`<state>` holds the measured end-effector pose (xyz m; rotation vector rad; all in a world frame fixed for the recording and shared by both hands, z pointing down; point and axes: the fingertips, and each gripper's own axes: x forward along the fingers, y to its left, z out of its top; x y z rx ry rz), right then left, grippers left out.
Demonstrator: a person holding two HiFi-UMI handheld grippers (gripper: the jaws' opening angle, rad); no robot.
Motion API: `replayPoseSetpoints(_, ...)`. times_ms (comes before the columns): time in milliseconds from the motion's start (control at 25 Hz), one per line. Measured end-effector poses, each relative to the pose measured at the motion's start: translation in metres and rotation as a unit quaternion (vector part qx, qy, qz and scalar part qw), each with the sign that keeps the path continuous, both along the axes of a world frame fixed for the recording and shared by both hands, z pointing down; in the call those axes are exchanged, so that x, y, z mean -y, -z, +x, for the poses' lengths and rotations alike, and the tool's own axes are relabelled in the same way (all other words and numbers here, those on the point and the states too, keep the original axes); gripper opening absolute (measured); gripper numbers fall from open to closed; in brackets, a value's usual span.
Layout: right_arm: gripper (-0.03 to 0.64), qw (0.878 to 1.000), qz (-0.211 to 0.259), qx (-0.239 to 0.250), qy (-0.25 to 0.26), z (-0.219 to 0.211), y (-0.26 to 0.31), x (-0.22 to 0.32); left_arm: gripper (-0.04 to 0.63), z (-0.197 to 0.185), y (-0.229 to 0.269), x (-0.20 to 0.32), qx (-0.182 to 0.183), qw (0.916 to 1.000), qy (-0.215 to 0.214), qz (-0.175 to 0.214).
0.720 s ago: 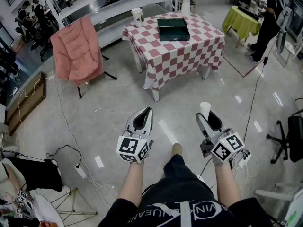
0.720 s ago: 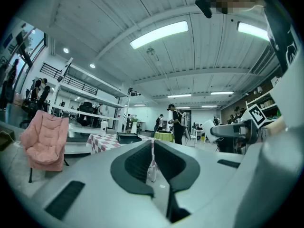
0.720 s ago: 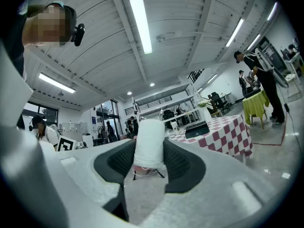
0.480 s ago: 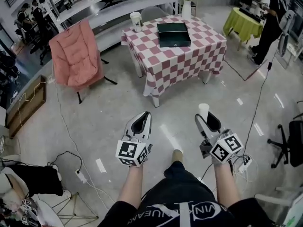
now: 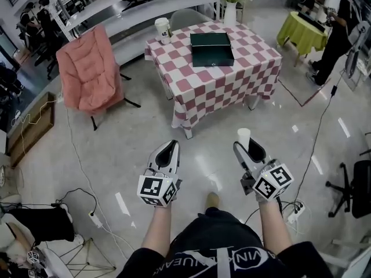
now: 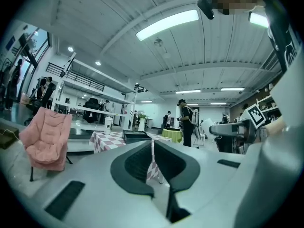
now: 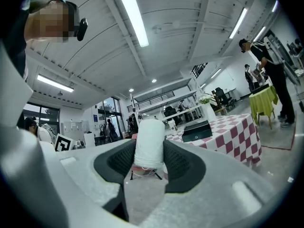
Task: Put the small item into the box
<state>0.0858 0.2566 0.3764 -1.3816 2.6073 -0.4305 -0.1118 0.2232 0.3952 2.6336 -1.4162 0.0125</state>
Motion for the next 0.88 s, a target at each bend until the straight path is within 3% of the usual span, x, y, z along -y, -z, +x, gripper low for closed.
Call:
replayPoseSetpoints(400,0.182,0.999,0.002,0.021,0.025,0.030,-0.001,0.048,0.020,0.020,-0.003,0.041,-0.002,0.9994,0.036,0.000)
replayPoseSetpoints(880,0.181,0.998,-0.021,0.057,0.000,0.059,-0.014,0.068,0.020,0.031,-0.013,0.059,0.016,0.9990,0.038,-0.019)
